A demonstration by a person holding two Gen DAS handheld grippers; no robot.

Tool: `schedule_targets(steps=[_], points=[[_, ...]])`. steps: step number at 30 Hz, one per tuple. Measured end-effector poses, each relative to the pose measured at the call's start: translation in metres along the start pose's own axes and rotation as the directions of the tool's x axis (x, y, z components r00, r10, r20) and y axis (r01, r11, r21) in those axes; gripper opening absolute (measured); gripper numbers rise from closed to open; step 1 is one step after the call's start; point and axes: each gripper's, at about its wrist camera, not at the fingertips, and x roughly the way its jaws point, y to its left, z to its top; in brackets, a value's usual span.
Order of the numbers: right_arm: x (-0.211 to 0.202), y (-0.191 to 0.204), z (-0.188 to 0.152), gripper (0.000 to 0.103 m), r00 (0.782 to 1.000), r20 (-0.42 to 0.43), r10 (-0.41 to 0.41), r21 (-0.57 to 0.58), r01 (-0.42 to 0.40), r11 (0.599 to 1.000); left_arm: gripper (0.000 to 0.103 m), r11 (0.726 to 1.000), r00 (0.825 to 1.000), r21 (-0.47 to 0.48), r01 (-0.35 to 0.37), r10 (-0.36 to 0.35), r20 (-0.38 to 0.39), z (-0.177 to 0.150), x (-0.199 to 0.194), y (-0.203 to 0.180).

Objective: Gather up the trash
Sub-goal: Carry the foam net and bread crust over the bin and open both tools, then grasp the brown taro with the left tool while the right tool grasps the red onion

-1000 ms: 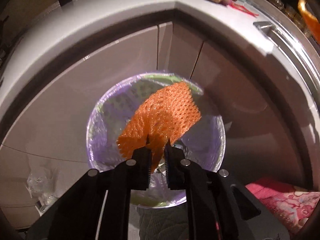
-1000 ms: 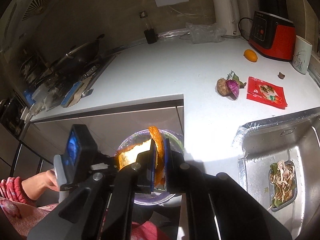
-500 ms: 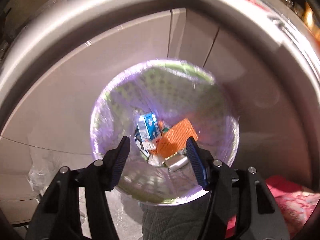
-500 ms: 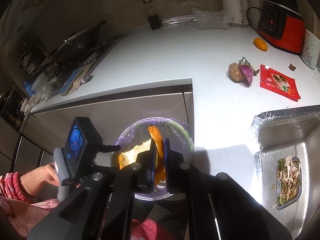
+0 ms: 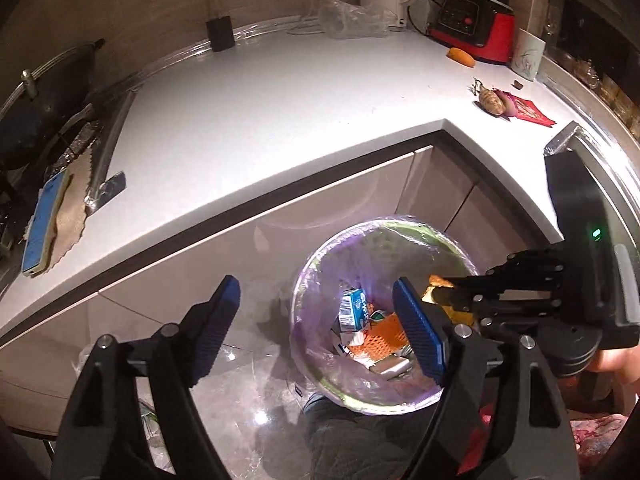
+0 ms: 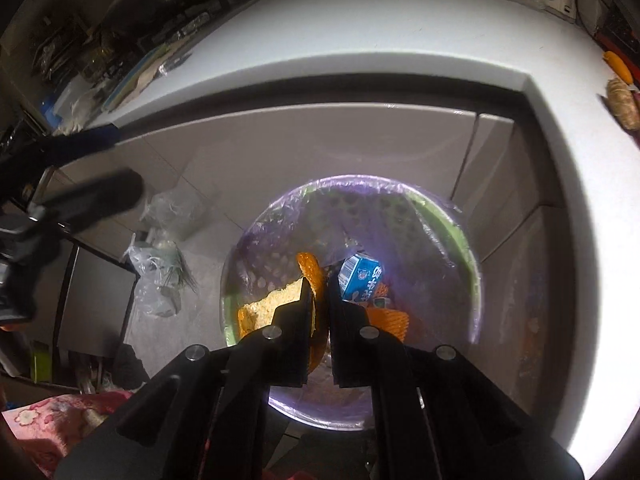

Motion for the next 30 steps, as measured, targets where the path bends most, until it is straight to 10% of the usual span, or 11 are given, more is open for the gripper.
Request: schedule_targets(steps=[11,15,26,30], points=[[0.068,0.009,-0.008,0.012,0.994,-0.111,-0.020,-0.008,0.019,1.000,0.078,0.998,0.998,-0.036,-0.055,0.054,-0.015,-0.014,-0.006,0.026],[0.070,0.003,-0.009,0.058,0.995,-0.097,-0.038,0.008,0.039,0.999,0.078,0.997,0.998,-0.041,-0.061,0.061,-0.006,-0.014,-0.011,0.027],[0.033,0.003,0.000,0.067,1.000,-0.013,-0.020,-0.003,0.020,1.000,0.078,0.999,0.998,-0.022,-0.050,0.050,0.026,0.001,-0.020,0.019],[-0.023,0.002,0.011,0.085,0.993,0.108,-0.041,0.004,0.041,0.999,0.083,0.999,0.997,-0.037,0.016,-0.013,0.071,0.021,-0.035,0.015]])
